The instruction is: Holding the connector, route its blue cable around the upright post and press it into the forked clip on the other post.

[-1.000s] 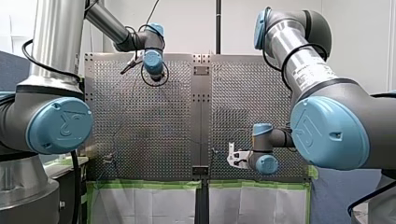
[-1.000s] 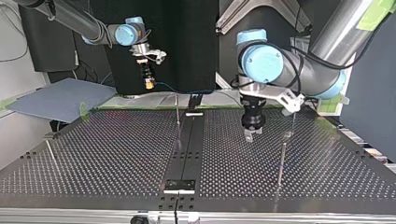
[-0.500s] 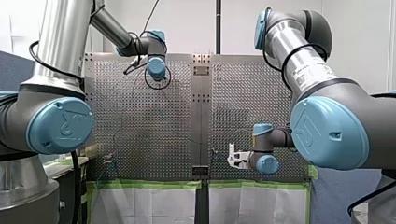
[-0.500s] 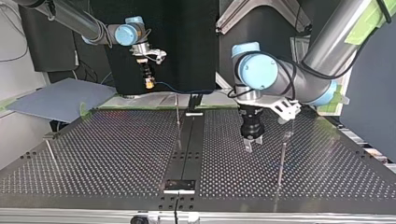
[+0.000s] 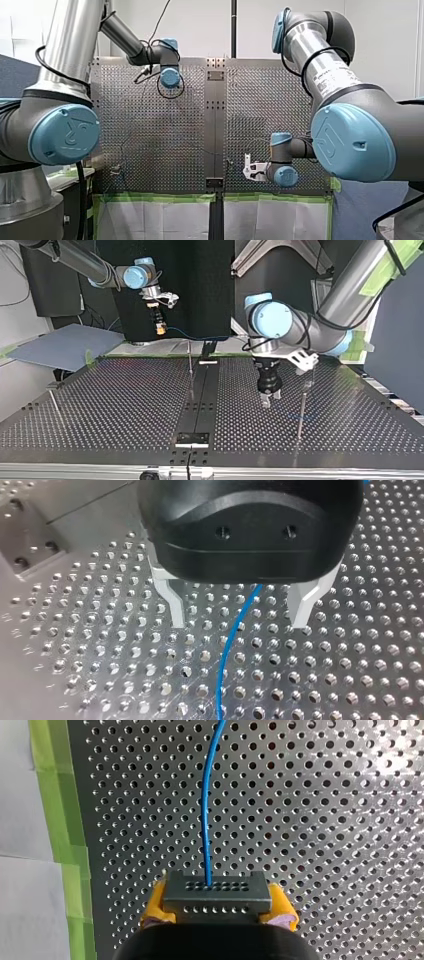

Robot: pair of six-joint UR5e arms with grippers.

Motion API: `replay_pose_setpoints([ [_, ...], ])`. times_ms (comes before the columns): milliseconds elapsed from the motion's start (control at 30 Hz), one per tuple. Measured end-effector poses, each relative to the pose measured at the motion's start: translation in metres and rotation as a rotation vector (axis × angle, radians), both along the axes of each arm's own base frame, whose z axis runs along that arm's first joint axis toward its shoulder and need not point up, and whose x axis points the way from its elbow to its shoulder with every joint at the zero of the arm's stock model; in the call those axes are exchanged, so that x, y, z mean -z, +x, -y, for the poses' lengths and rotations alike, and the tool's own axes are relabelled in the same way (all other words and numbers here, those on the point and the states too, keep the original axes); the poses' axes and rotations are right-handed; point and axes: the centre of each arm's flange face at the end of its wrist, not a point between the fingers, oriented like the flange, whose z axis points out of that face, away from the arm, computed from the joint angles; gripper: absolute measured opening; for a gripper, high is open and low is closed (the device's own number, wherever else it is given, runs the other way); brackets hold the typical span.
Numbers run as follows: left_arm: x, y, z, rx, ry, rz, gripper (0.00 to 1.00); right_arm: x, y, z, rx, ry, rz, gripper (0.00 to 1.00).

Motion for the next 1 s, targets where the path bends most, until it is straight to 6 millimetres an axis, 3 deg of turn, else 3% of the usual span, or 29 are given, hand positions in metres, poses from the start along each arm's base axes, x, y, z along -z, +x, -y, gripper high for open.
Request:
replay_pose_setpoints([
  [300, 0.019, 0.015, 0.002, -0.017, -0.021, 0.030, 0.98, 0.001, 0.000, -0.001, -0.002, 0.004, -0.005, 0.00],
  [500, 0.019, 0.019, 0.004, -0.034, -0.053, 0.071, 0.98, 0.001, 0.000, -0.001, -0.003, 0.006, -0.008, 0.00],
  [733, 0.028, 0.014, 0.003, -0.052, -0.065, 0.070, 0.98, 0.001, 0.001, -0.002, -0.004, 0.006, -0.009, 0.00],
  [1000, 0.054, -0.001, 0.000, -0.077, -0.066, 0.042, 0.98, 0.001, 0.001, -0.002, -0.004, 0.005, -0.009, 0.00],
])
